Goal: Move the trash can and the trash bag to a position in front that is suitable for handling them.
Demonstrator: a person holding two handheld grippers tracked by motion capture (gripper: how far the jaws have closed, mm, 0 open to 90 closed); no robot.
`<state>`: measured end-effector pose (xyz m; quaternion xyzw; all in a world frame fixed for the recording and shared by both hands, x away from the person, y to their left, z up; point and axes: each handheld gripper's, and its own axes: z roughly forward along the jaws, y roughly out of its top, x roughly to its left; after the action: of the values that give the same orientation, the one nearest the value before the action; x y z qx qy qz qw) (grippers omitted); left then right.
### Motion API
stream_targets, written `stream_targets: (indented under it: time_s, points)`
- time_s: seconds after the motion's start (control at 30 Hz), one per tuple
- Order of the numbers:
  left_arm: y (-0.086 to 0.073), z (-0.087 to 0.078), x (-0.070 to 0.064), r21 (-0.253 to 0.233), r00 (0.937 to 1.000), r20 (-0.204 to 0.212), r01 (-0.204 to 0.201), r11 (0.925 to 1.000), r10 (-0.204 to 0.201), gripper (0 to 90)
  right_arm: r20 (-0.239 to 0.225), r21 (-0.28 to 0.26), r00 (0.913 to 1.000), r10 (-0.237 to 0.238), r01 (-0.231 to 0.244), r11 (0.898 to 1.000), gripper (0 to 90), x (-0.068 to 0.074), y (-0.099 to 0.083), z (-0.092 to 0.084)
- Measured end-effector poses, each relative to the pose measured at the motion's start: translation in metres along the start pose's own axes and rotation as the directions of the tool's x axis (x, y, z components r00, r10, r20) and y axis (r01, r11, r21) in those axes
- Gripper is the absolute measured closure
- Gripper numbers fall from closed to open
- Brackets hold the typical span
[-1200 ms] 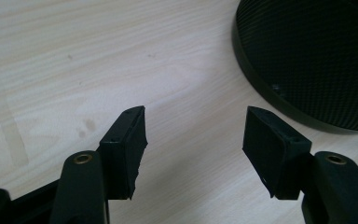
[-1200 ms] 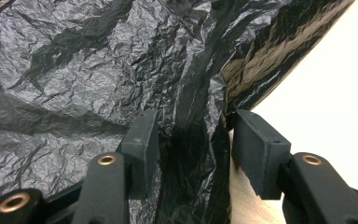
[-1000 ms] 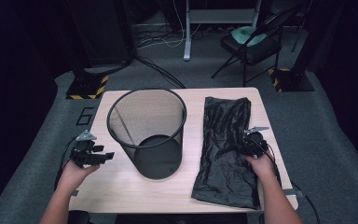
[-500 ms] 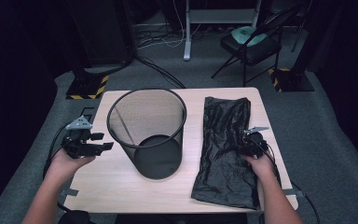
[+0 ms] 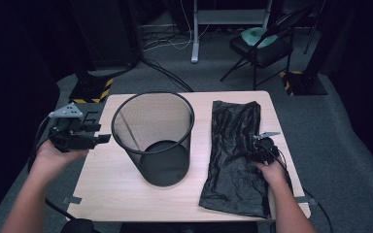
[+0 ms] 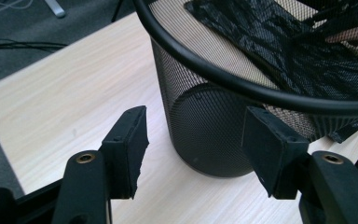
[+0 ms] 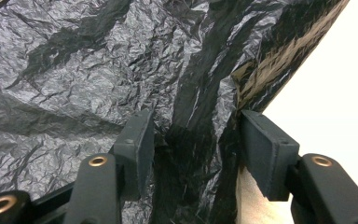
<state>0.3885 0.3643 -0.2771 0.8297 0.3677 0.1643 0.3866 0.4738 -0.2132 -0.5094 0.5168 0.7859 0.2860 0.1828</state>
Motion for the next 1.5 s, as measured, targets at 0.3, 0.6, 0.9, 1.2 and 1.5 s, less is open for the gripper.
stream_targets:
  time_s: [0.3, 0.6, 0.9, 1.2, 1.5]
  points:
    - [0.017, -0.008, 0.015, -0.081, 0.9956, 0.067, 0.071, 0.9942, -0.066, 35.6, 0.001, 0.0, 1.0, 0.001, -0.001, 1.0, 44.5, 0.0, 0.0, 0.0]
    - [0.019, 0.021, 0.017, -0.076, 0.9916, 0.106, 0.082, 0.9938, -0.074, 36.7, -0.002, -0.001, 1.0, -0.003, 0.003, 1.0, 44.2, 0.0, 0.0, 0.0]
    - [0.024, 0.038, 0.016, -0.052, 0.9912, 0.11, 0.08, 0.9954, -0.074, 42.0, -0.004, 0.0, 1.0, -0.005, 0.005, 1.0, 43.9, 0.0, 0.0, 0.0]
    - [0.025, 0.041, 0.01, -0.036, 0.9895, 0.106, 0.102, 0.9941, -0.097, 43.5, -0.006, 0.001, 1.0, -0.006, 0.006, 1.0, 43.6, 0.0, 0.0, 0.0]
    - [0.029, 0.047, -0.003, -0.033, 0.9911, 0.111, 0.078, 0.9964, -0.073, 43.8, -0.007, 0.0, 0.9999, -0.008, 0.008, 1.0, 43.5, 0.0, 0.0, 0.0]
